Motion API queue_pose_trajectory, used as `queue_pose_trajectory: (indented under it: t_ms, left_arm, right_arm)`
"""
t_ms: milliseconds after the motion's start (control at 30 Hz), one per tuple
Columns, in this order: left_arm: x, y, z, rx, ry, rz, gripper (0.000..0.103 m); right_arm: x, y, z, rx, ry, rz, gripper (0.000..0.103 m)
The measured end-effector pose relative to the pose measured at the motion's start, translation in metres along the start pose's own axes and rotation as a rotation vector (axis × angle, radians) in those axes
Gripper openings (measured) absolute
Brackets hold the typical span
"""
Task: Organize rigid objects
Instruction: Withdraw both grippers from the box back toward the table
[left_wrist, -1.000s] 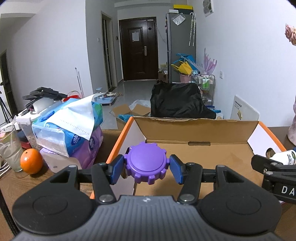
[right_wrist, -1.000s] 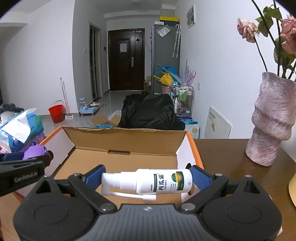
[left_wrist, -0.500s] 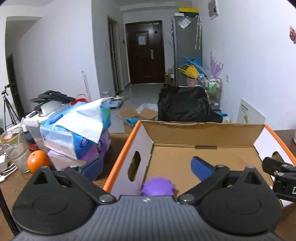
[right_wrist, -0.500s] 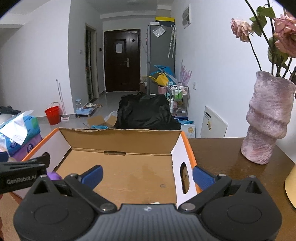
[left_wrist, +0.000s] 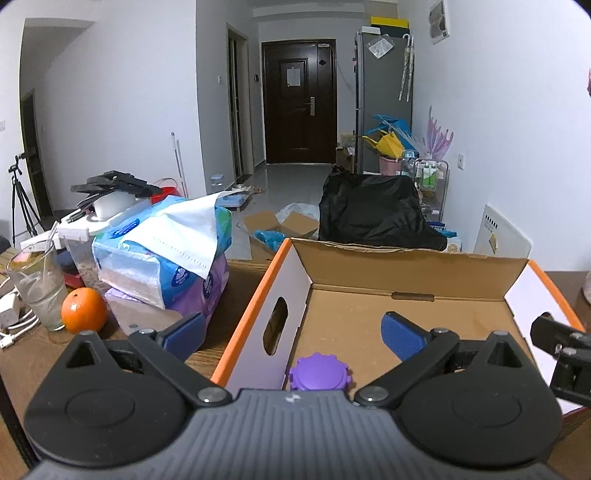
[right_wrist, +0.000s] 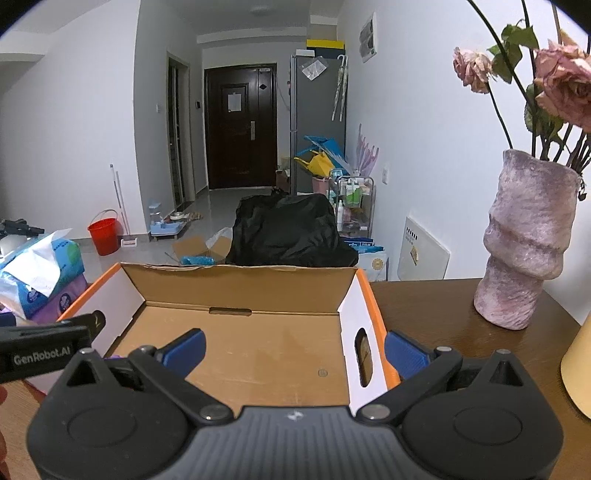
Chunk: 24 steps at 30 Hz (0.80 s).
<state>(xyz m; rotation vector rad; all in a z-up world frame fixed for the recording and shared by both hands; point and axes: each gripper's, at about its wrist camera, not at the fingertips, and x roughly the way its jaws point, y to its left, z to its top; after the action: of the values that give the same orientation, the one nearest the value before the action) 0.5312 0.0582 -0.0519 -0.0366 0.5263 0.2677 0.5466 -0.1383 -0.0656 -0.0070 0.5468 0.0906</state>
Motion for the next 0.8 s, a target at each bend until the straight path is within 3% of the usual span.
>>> queue_pose_trajectory:
  t_ms: [800]
  left_arm:
    - [-0.076,0.015,-0.022,0.030,-0.050,-0.023,0.103]
  right_arm:
    - [-0.073,-0.002,-0.020,-0.023,-0.046,0.025,0.103]
